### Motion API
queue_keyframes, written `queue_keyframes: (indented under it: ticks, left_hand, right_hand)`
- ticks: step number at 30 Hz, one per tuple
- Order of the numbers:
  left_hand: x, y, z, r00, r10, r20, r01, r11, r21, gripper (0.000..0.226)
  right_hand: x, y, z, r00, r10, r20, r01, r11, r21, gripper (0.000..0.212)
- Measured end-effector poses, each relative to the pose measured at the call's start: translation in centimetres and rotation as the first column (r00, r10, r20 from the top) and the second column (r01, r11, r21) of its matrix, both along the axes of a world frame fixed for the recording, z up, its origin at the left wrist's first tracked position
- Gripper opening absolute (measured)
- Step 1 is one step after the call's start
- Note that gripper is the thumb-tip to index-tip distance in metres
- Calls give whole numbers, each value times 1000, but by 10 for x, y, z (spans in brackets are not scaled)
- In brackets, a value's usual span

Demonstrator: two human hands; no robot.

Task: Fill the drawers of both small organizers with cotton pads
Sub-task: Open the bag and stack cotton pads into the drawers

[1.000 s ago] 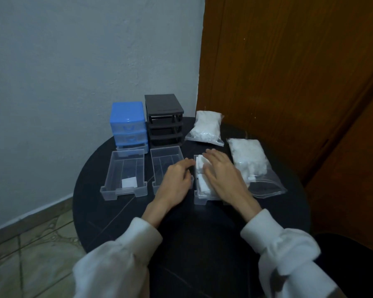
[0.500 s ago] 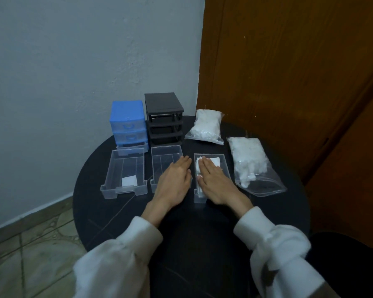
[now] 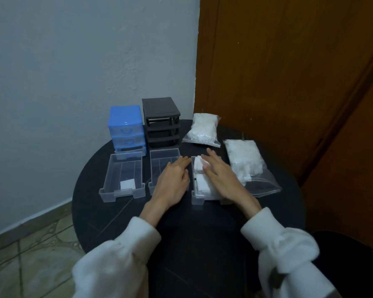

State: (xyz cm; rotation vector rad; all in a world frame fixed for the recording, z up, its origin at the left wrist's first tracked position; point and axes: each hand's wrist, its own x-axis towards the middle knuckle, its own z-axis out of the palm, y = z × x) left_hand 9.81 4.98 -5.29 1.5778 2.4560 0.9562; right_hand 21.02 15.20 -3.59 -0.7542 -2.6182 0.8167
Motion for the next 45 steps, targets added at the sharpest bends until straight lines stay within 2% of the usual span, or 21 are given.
queue_keyframes:
  ticks: [4,7,12,17,20,26,33,37,45]
  left_hand:
    - [12,7,8,997,-33,71,22,989,145,39]
    - [25,17,13,990,-119,72,104,977,186,35]
    - [52,41,18,967,-248,57,238,961,143,37]
    - [72,60,21,957,-290,-6,290,956,51,47]
    - [77,67,18,958,-285,-34,286,958,8,45]
    - [78,69,14,952,-279,129,268,959,97,24]
    - [78,69,14,937,-299,181,279,952,124,32]
    - [78,69,13,932,-300,202,279,952,127,33]
    - [80,69,10,935,-292,202,266,953,144,34]
  right_hand:
    - [33,6,16,987,-95,-133,99,995,24,30]
    - [65,14,20,976,-151,-156,155,988,12,19]
    - [106,23,15,961,-235,-143,245,968,52,20]
    - [118,27,-6,952,-304,-25,305,952,31,17]
    - [112,23,-20,934,-356,-44,356,935,-9,24]
    - [94,19,-30,865,-446,-229,423,895,-144,22]
    - [82,18,-24,808,-477,-347,415,877,-242,25]
    - [79,19,-27,783,-513,-353,453,858,-241,18]
    - [91,17,-22,791,-509,-338,488,860,-150,11]
